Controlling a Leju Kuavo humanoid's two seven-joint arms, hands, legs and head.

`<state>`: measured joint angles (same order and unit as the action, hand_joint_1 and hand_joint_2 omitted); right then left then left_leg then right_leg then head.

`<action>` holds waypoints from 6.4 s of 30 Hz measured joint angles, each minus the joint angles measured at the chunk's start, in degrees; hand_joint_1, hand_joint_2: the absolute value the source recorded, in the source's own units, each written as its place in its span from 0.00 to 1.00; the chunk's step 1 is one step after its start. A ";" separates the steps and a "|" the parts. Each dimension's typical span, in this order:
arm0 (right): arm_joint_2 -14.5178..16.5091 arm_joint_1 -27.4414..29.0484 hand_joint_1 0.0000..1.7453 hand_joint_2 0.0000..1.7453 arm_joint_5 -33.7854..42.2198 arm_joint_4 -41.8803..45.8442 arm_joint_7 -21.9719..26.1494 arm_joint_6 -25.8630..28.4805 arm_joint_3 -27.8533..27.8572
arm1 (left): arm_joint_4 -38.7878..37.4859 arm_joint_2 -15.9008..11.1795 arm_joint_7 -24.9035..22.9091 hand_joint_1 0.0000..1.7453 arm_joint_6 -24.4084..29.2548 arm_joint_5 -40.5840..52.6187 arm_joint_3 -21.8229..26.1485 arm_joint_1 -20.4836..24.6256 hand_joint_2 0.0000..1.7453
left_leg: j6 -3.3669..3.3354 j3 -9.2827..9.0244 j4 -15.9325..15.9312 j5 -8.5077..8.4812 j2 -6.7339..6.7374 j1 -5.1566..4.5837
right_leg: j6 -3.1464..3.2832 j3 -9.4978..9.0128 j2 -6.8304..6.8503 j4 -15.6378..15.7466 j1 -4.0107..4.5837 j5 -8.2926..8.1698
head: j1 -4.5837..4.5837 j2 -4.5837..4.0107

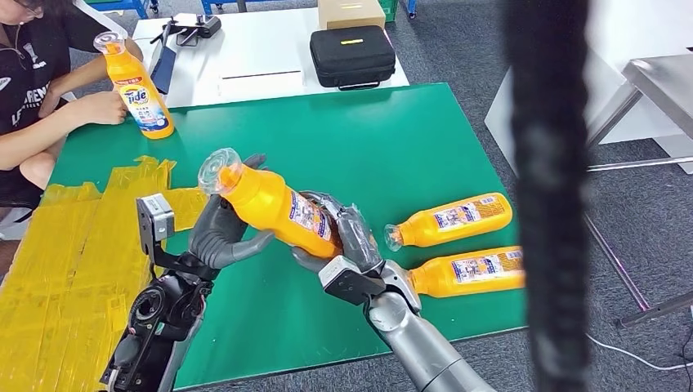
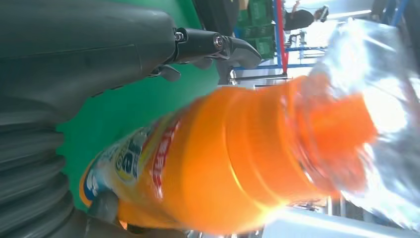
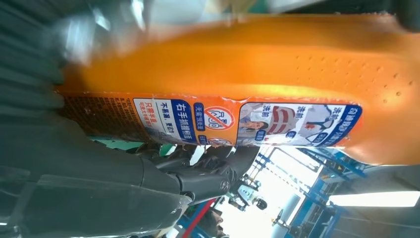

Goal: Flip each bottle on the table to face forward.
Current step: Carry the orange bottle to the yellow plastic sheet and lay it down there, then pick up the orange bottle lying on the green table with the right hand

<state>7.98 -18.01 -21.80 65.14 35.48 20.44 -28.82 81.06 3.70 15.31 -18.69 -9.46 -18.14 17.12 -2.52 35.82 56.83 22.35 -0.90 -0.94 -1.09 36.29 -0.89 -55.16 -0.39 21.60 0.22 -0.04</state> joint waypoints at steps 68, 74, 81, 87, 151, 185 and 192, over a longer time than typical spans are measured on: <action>-0.50 1.01 1.00 1.00 -1.12 0.73 -3.49 -2.66 -6.74 | -3.89 0.61 0.39 1.00 -0.14 -8.38 -4.98 2.19 1.00 | 0.00 0.03 0.00 0.00 -0.01 0.01 | 0.01 0.03 0.01 0.00 0.00 0.00 | 0.00 0.00; -0.50 1.04 1.00 1.00 -0.74 0.73 -3.61 -3.17 -6.91 | -3.89 0.61 0.45 1.00 0.10 -8.28 -4.88 2.19 1.00 | 0.00 0.04 0.00 0.00 -0.01 0.01 | 0.00 0.03 0.01 0.00 0.00 0.00 | 0.00 0.00; -0.50 1.02 0.38 1.00 0.33 0.73 -4.30 -3.72 -7.09 | -3.89 0.61 0.48 1.00 0.23 -7.97 -4.19 2.06 1.00 | 0.00 0.04 0.00 0.00 -0.01 0.01 | 0.01 0.03 0.01 0.00 0.00 0.00 | 0.01 0.00; -0.65 1.41 0.00 1.00 0.88 2.48 -5.02 -2.19 -6.90 | -3.62 0.68 1.29 1.00 1.91 -6.90 -3.30 1.95 1.00 | 0.00 0.04 0.00 0.00 -0.01 0.01 | 0.01 0.03 0.01 0.00 0.00 0.00 | 0.01 0.00; -7.96 18.88 0.00 0.25 -35.28 37.45 -25.41 1.79 16.63 | -33.22 -5.01 -30.02 0.00 35.04 98.77 14.94 8.17 0.00 | -0.01 0.14 0.00 -0.01 -0.02 -0.01 | 0.00 0.16 0.12 0.00 0.00 0.00 | 0.01 0.00; -11.18 10.10 0.00 1.00 -39.38 25.25 -24.56 -5.80 29.06 | 8.72 6.01 23.08 0.00 40.70 13.74 17.82 -9.17 1.00 | -0.13 0.14 0.01 0.01 -0.11 -0.08 | -0.09 0.09 0.14 0.03 -0.04 0.00 | 0.02 0.00; -14.92 5.38 0.00 1.00 -39.94 17.96 -25.45 -12.43 31.76 | 8.57 6.06 23.15 0.00 37.73 11.79 16.99 -9.10 1.00 | -0.15 0.15 0.02 0.01 -0.11 -0.11 | -0.13 0.09 0.14 0.03 -0.06 -0.03 | 0.03 0.00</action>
<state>-6.95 -12.63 -61.75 83.11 10.03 8.00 2.94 89.64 9.76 38.46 19.04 2.33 -1.15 8.02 -2.67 35.97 56.85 22.37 -1.01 -1.04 -1.22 36.38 -0.75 -55.13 -0.45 21.57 0.25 -0.04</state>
